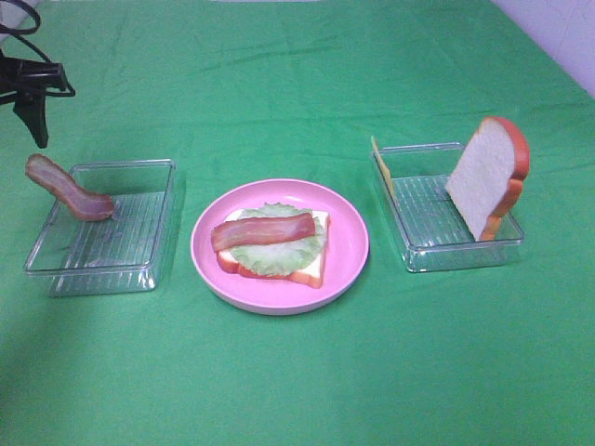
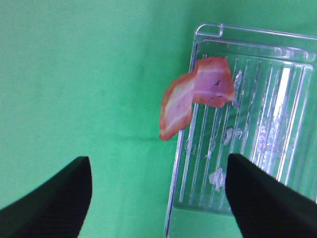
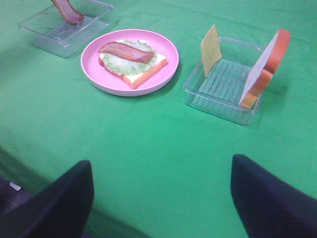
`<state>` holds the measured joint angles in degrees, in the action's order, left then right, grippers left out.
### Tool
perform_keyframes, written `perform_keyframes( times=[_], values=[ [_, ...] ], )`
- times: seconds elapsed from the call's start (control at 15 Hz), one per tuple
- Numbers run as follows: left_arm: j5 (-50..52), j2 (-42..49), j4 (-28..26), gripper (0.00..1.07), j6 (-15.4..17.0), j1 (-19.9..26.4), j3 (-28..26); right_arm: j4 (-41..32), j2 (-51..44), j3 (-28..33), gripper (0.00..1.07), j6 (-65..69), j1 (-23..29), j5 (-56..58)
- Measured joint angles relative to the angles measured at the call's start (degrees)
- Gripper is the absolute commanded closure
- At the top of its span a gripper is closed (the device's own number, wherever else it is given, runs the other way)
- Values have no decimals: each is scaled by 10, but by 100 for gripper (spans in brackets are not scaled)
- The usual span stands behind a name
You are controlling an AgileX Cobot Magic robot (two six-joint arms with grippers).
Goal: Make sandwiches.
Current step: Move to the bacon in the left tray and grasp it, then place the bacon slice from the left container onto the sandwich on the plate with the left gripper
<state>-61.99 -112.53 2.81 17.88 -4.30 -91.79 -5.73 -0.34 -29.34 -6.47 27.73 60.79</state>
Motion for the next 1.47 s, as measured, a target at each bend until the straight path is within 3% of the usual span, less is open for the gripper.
perform_keyframes(
  times=[0.4, 0.67, 0.93, 1.0, 1.27, 1.47],
  values=[
    [45, -70, -2, 39, -6, 0, 0, 0, 0, 0, 35, 0, 0, 0],
    [57, -80, -6, 66, -11, 0, 0, 0, 0, 0, 35, 0, 0, 0],
    [87, -80, -22, 103, -13, 0, 0, 0, 0, 0, 35, 0, 0, 0],
    [93, -80, -24, 107, -13, 0, 0, 0, 0, 0, 35, 0, 0, 0],
    [96, -78, -39, 107, -14, 0, 0, 0, 0, 0, 35, 0, 0, 0],
    [100, -49, -85, 107, -30, 0, 0, 0, 0, 0, 35, 0, 0, 0]
  ],
)
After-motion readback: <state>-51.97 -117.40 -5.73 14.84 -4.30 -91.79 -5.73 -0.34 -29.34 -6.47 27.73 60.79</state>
